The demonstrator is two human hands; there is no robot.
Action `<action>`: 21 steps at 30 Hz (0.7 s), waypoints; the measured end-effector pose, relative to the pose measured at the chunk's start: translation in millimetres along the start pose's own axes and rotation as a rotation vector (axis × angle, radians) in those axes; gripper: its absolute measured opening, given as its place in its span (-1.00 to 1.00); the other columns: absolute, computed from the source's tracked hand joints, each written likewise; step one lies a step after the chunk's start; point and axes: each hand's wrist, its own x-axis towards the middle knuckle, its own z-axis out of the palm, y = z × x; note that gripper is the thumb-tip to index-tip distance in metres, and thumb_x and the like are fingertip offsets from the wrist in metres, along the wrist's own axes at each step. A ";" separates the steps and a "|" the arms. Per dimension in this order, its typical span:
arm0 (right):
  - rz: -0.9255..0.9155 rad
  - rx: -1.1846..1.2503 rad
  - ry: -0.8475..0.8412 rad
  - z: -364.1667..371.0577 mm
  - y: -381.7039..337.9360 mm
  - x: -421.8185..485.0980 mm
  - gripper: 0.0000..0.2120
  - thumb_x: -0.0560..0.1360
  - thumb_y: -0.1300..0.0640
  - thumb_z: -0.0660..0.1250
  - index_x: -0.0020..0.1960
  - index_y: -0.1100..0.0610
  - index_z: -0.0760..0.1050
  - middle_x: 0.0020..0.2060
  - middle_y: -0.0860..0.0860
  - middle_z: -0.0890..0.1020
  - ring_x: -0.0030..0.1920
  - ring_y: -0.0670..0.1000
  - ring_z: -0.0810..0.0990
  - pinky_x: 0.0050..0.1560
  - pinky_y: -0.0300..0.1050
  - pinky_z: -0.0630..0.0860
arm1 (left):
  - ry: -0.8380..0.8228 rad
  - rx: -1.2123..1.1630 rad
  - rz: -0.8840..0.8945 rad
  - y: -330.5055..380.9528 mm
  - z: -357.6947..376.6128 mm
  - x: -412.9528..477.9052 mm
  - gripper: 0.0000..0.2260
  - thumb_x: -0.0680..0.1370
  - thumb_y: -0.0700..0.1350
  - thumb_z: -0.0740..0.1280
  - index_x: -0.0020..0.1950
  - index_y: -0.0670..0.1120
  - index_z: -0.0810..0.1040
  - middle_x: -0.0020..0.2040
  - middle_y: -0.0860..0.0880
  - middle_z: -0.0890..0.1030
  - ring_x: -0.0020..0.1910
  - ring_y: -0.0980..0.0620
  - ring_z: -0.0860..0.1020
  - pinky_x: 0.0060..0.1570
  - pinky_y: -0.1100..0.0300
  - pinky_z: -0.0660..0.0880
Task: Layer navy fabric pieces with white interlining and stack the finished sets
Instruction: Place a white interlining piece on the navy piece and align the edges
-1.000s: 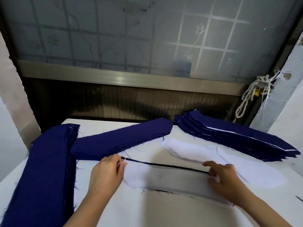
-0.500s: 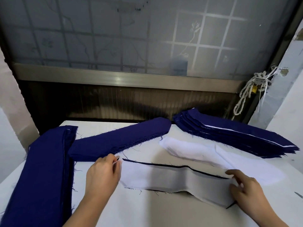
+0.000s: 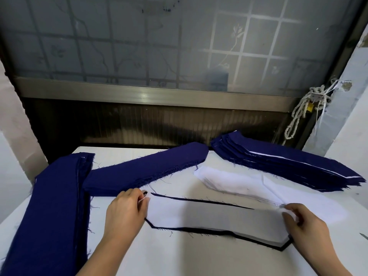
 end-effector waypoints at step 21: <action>-0.167 -0.372 0.141 8.5 4.0 -5.2 -0.76 0.30 0.44 0.44 -0.06 0.26 0.61 -0.30 0.11 0.64 -0.28 0.26 0.57 -0.23 0.07 0.48 | -0.018 -0.051 -0.113 -2.5 3.6 0.0 -0.86 0.47 -0.18 0.44 0.01 -0.04 0.64 -0.26 0.11 0.57 -0.21 0.01 0.52 -0.28 0.12 0.45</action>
